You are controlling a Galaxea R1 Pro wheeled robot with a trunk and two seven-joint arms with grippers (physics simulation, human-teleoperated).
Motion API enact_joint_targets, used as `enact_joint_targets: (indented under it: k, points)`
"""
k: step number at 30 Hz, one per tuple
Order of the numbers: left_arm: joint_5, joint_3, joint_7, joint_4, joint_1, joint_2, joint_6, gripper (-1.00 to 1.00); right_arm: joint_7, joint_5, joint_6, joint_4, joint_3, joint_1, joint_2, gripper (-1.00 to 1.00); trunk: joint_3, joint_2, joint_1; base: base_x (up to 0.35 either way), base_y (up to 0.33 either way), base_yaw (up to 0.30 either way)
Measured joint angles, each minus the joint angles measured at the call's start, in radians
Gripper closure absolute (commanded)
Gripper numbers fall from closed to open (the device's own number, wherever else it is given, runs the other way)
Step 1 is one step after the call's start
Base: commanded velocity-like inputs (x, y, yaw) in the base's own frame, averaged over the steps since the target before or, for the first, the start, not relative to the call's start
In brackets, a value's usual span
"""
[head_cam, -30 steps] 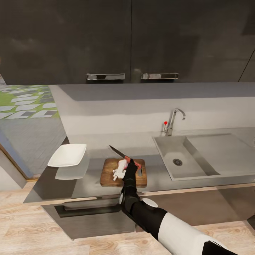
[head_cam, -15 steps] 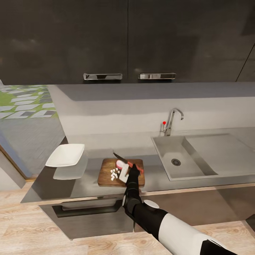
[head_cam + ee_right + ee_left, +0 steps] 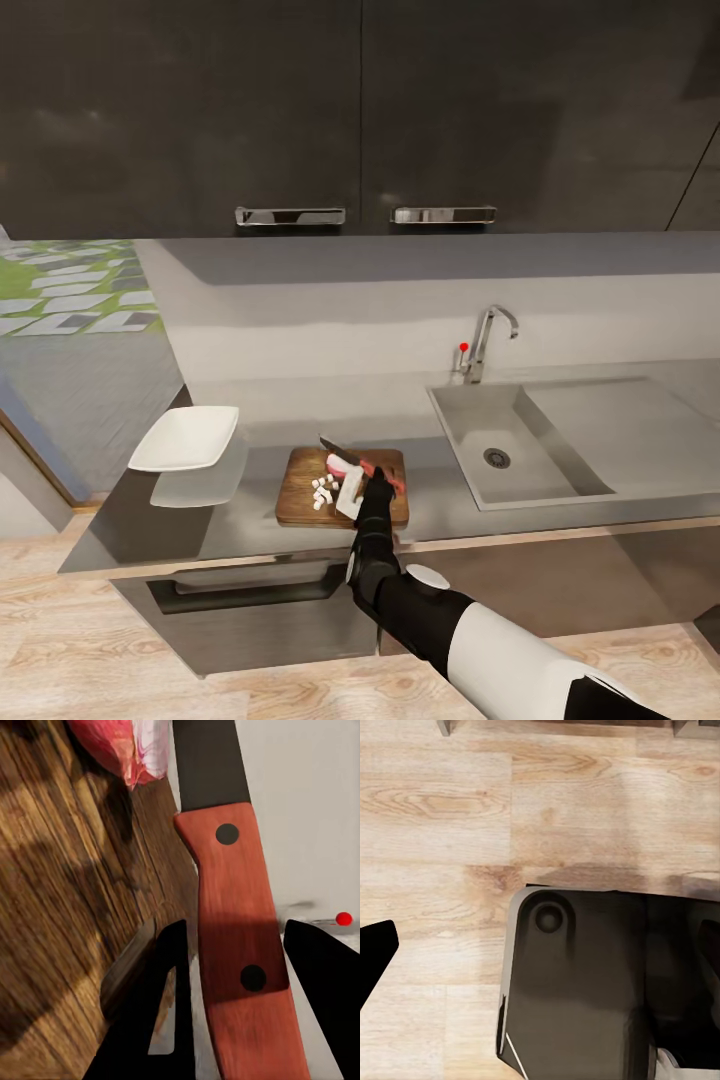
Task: In the kitchen, take the Vidalia onion out of the sink, dice it on the chopping board with the paring knife, put the diced onion into the bowl on the countertop, then place both the paring knife and the chopping board into the sink.
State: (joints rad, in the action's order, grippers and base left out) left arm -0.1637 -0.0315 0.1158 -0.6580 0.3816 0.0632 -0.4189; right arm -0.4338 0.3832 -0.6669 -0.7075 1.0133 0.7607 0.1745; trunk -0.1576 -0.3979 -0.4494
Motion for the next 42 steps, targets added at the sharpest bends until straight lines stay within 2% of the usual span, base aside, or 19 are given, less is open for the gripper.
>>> enact_joint_targets:
  k: [1,2,14,16,17,18,20,21,22,23,24,26,27,29,31,33,34,39,42]
  points:
    - [0.000,0.000,0.000,0.000,0.000,0.000,0.000,-1.00,0.021,0.013,-0.004,0.005,0.005,0.000,0.000,1.00,0.000,0.000,0.000,0.000,0.000,0.000]
    - [0.000,0.000,0.000,0.001,0.000,0.000,0.000,-1.00,0.058,-0.003,0.000,0.015,0.015,0.000,0.000,1.00,0.000,0.000,0.000,0.000,0.000,0.000]
    - [-0.001,0.000,0.000,0.001,0.000,0.000,0.000,-1.00,0.057,0.003,0.002,0.020,0.019,0.000,0.000,1.00,0.000,0.000,0.000,0.000,0.000,0.000]
    - [-0.001,0.000,0.000,0.001,0.000,0.000,0.000,-1.00,0.054,0.005,0.014,0.009,0.015,0.000,0.000,1.00,0.000,0.000,0.000,0.000,0.000,0.000]
    - [-0.001,0.000,0.000,0.001,0.000,0.000,0.000,-1.00,0.051,0.008,0.040,-0.018,-0.002,0.000,0.000,1.00,0.000,0.000,0.000,0.000,0.000,0.000]
    - [-0.001,0.000,0.000,0.001,0.000,0.000,0.000,-1.00,0.050,0.009,0.055,-0.054,-0.036,0.000,0.000,1.00,0.000,0.000,0.000,0.000,0.000,0.000]
    - [-0.001,0.000,0.000,0.001,0.000,0.000,0.000,-1.00,0.049,0.008,0.065,-0.139,-0.160,0.000,0.000,1.00,0.000,0.000,0.000,0.000,0.000,0.000]
    - [-0.001,0.000,0.000,0.001,0.000,0.000,0.000,-1.00,0.051,0.010,0.064,-0.198,-0.254,0.000,0.000,1.00,0.000,0.000,0.000,0.000,0.000,0.000]
    - [-0.001,0.000,0.000,0.001,0.000,0.000,0.000,-1.00,0.052,0.005,0.064,-0.239,-0.318,0.000,0.000,1.00,0.000,0.000,0.000,0.000,0.000,0.000]
    - [-0.001,0.000,0.000,0.001,0.000,0.000,0.000,-1.00,0.054,-0.005,0.063,-0.293,-0.399,0.000,0.000,1.00,0.000,0.000,0.000,0.000,0.000,0.000]
    - [-0.001,0.000,0.000,0.001,0.000,0.000,0.000,-1.00,0.066,-0.030,0.060,-0.338,-0.468,0.001,0.000,1.00,0.000,0.000,0.000,0.000,0.000,0.000]
    - [0.000,0.000,0.000,0.001,0.000,0.000,-0.001,-1.00,0.128,-0.108,0.042,-0.412,-0.574,0.001,0.000,1.00,0.000,0.000,0.000,0.000,0.000,0.000]
    - [0.000,0.000,0.000,0.000,0.000,0.000,-0.001,-1.00,0.150,-0.137,0.030,-0.430,-0.607,0.001,-0.013,1.00,0.000,0.000,0.000,0.018,-0.018,0.000]
    - [0.001,0.000,0.000,0.000,0.000,0.000,-0.002,-1.00,0.186,-0.215,0.001,-0.458,-0.701,0.001,-0.062,1.00,0.000,0.000,0.000,0.078,-0.075,0.000]
    - [0.001,0.000,0.000,-0.001,0.000,0.000,-0.002,-1.00,0.196,-0.262,-0.007,-0.461,-0.784,0.001,-0.099,1.00,0.000,0.000,0.000,0.186,-0.161,0.000]
    - [0.001,0.000,0.000,-0.002,0.000,0.000,-0.003,-1.00,0.200,-0.283,-0.010,-0.450,-0.841,0.001,-0.130,1.00,0.000,0.000,0.000,0.224,-0.191,0.000]
    - [0.001,0.000,0.000,-0.001,0.000,0.001,-0.003,-1.00,0.201,-0.288,-0.010,-0.443,-0.850,0.001,-0.136,1.00,0.000,0.000,0.000,0.232,-0.197,0.000]
    - [0.000,0.000,-0.002,0.001,0.000,0.002,-0.002,-1.00,0.215,-0.303,-0.001,-0.327,-0.867,0.000,-0.153,1.00,0.000,0.000,0.000,0.238,-0.205,0.000]
    - [0.000,0.000,-0.002,0.002,0.000,0.002,-0.004,-1.00,0.304,-0.336,0.001,-0.254,-0.873,-0.001,-0.186,1.00,0.000,0.000,0.000,0.233,-0.223,0.000]
